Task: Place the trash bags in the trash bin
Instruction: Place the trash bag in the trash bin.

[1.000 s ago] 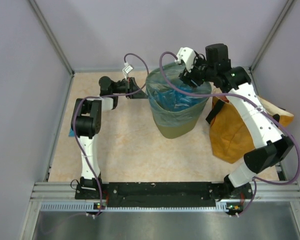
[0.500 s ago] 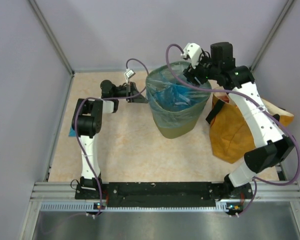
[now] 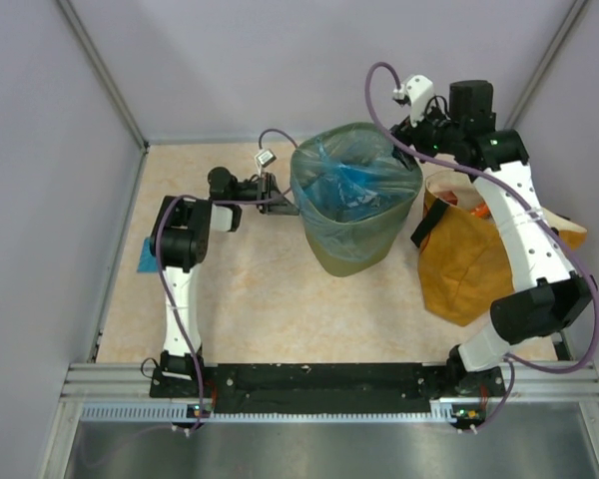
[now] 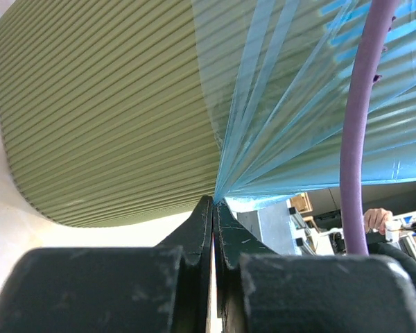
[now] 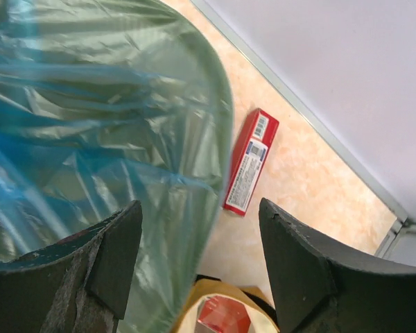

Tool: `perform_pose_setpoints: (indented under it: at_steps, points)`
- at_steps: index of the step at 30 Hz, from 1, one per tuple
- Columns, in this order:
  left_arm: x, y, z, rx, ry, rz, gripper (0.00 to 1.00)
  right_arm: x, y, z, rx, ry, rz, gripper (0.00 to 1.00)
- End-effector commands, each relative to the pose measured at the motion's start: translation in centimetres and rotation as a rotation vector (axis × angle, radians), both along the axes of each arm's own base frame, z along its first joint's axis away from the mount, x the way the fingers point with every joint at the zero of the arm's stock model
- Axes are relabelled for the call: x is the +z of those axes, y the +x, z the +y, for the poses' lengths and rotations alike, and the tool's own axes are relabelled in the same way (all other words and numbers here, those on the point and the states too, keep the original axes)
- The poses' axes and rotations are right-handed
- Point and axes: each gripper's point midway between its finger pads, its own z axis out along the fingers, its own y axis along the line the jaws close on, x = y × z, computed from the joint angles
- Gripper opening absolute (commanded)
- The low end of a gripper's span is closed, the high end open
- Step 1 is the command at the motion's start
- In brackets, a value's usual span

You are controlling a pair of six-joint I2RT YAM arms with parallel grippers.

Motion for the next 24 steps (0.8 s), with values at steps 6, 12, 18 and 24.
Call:
perform_pose_setpoints:
  at_steps: [6, 12, 18, 24]
  points:
    - [-0.1, -0.6, -0.1, -0.005, -0.048, -0.307, 0.0, 2.1, -1.6, -0.9, 0.004, 0.122, -0.011, 0.68]
    - [-1.2, -0.6, -0.2, -0.007, -0.043, -0.26, 0.0, 2.1, -1.9, -1.1, 0.002, 0.128, -0.012, 0.68]
    - [-1.7, -0.8, -0.7, -0.001, -0.045, -0.216, 0.0, 2.6, -2.8, 0.2, 0.082, 0.163, -0.006, 0.68]
    - [-2.3, -0.5, -0.8, 0.007, -0.046, -0.171, 0.0, 3.5, -4.8, 3.1, 0.249, 0.229, 0.008, 0.67]
